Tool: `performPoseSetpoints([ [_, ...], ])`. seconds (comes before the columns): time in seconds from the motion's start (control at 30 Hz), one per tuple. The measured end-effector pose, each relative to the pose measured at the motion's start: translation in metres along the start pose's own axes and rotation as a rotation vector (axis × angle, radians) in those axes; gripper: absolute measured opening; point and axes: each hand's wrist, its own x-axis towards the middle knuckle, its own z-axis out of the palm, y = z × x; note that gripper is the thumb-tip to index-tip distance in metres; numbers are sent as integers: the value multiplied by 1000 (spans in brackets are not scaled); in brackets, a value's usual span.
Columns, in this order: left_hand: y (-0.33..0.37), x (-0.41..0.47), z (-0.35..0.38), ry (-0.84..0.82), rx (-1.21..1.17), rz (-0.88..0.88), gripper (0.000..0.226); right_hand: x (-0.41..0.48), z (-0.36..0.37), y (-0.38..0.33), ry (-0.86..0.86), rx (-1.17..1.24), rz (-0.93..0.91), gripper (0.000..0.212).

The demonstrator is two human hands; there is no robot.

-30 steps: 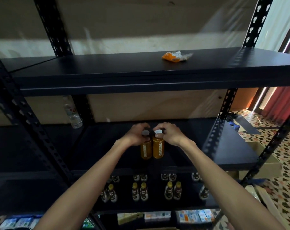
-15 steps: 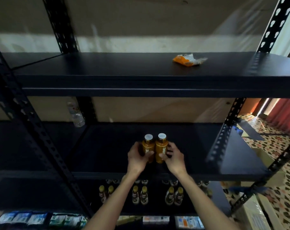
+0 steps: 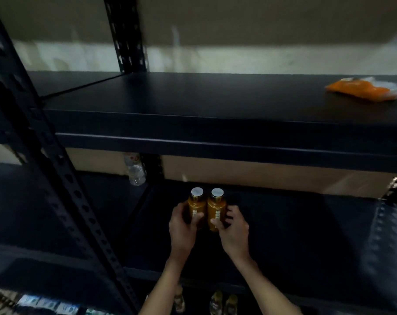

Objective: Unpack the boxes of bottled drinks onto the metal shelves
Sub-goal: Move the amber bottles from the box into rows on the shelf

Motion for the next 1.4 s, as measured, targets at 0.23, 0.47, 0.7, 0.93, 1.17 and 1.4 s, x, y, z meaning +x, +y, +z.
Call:
performPoseSetpoints([
  [0.23,-33,69,-10,42,-101,-24,48,53,66,3,8,19,-106,51],
  [0.47,-61,128,-4,115,-157,-59,47,101,110,4,22,57,-76,47],
  [0.7,-75,164,-5,141,-69,1,44,133,140,3,52,-12,-82,47],
  [0.93,-73,173,-9,114,-28,40,31,142,155,3,82,-21,-153,52],
  [1.17,-67,173,-8,135,-17,31,39,145,156,-1,91,-91,-160,57],
  [1.4,-69,179,-7,105,-18,37,39,148,156,-4,86,-107,-102,57],
])
